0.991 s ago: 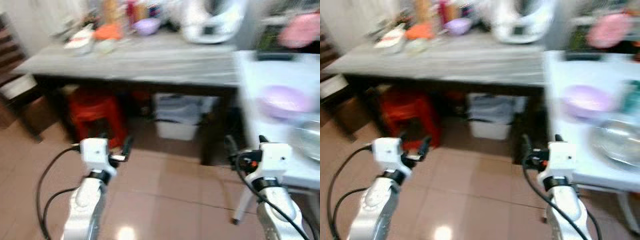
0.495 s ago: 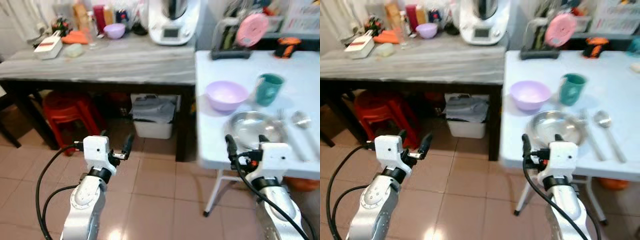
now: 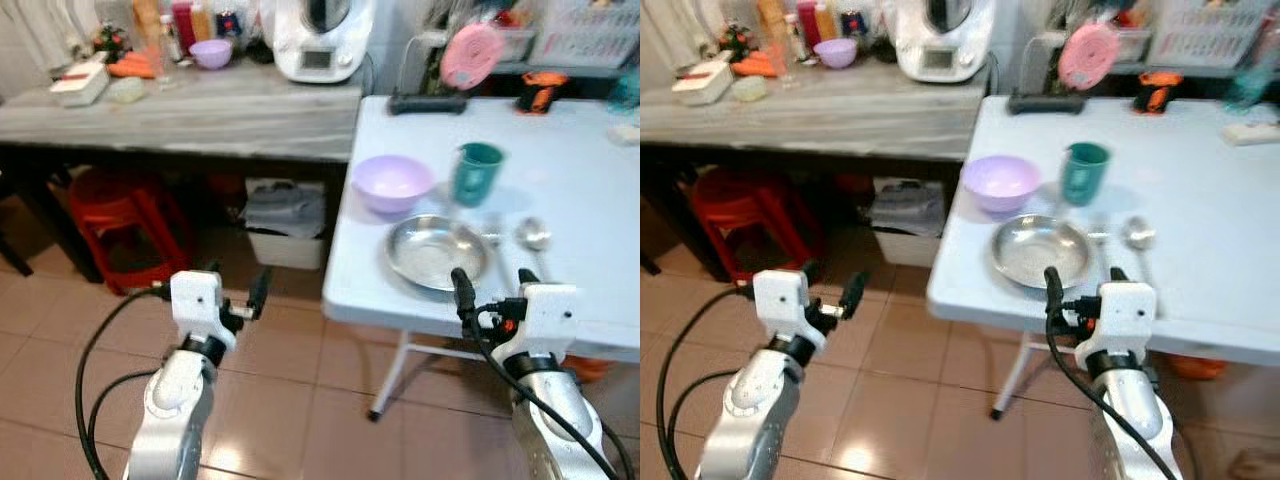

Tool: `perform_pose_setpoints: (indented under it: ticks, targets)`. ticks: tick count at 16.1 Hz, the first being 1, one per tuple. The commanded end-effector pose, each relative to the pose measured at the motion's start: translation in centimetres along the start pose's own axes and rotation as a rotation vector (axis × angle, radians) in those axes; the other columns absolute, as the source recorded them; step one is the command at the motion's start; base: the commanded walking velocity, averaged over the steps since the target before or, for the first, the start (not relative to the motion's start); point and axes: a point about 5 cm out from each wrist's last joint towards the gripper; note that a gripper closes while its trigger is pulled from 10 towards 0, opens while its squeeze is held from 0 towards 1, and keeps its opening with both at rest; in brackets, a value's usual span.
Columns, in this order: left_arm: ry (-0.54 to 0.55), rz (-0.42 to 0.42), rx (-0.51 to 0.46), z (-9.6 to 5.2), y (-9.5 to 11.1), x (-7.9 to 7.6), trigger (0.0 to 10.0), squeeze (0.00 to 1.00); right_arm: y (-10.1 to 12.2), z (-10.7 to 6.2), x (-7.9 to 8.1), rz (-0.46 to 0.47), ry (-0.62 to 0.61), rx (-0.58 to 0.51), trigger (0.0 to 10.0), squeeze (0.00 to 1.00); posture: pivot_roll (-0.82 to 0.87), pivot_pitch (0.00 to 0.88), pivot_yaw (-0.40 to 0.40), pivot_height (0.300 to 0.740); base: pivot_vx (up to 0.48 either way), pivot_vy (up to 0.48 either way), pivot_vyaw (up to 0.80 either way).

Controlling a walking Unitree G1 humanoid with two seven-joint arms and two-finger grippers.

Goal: Setting the table

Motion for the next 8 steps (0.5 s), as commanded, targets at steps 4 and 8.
perform_pose_setpoints:
  ticks: [4,8]
  targets:
    - [0.022,0.030,0.016,-0.40,-0.18,0.78,10.0,0.00,0.12,0.11,0.55,0.008,0.016,-0.002,10.0,0.00,-0.08,0.059,0.050,0.740,0.000,-0.085,0.00]
    - [0.002,0.003,0.006,-0.35,-0.10,0.67,10.0,0.00,0.11,0.08,0.60,0.008,0.018,-0.002,10.0,0.00,-0.09,0.062,0.053,0.740,0.000,0.000,0.00]
Point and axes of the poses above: a point about 5 cm out from each wrist's last joint towards the gripper, its own z axis pointing out of the wrist towards the gripper, its own y axis along the axis of the wrist's last joint, x = y × z, and after that the axes turned 8 degrees about -z, right-handed
